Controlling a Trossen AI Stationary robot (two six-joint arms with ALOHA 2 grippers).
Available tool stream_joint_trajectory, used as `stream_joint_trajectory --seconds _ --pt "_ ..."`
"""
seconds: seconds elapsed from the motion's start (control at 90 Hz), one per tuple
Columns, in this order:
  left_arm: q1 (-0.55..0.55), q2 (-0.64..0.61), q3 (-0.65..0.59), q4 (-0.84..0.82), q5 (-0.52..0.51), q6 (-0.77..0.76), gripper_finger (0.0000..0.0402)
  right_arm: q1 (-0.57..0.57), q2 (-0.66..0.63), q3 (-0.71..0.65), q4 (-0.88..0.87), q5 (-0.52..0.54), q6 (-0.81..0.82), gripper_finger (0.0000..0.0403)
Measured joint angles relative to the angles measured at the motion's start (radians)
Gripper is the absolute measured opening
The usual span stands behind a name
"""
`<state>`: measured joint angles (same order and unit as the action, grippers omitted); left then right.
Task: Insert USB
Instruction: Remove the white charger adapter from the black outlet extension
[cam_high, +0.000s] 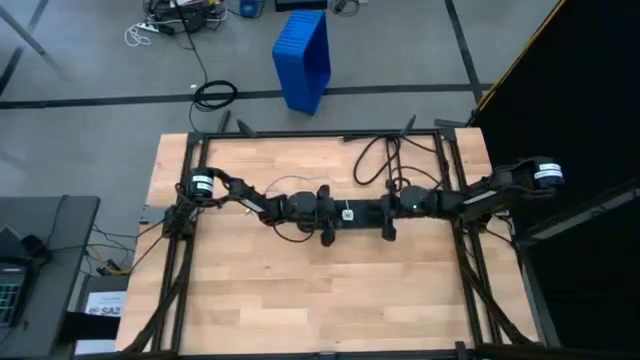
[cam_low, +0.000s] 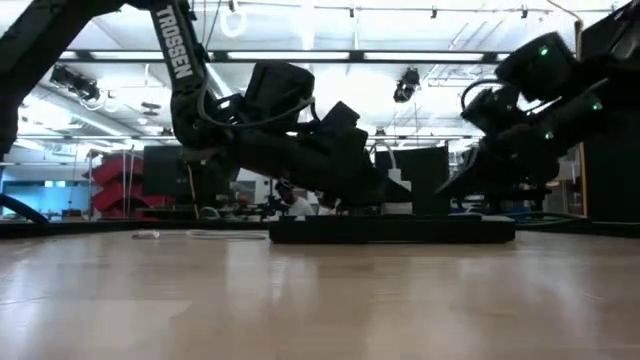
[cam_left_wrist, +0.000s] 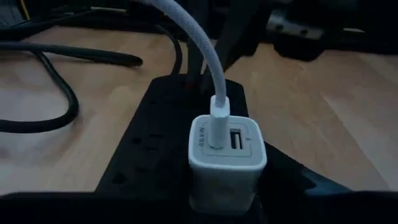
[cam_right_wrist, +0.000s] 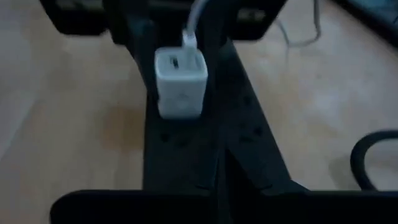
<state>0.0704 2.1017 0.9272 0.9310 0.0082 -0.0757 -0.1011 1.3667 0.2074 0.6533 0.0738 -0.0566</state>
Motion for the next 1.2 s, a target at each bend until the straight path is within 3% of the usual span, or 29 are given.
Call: stream_joint_trajectory --seconds 0.433,1.2 --pt "-0.009 0.0 -0.005 0.031 -0.05 0.036 0.0127 -0.046 0.239 0.099 0.061 -0.03 0.03 0.0" --pt "-0.028 -0.014 -0.005 0.054 -0.08 0.051 0.0127 -0.062 0.244 0.096 0.074 -0.076 0.07 0.0"
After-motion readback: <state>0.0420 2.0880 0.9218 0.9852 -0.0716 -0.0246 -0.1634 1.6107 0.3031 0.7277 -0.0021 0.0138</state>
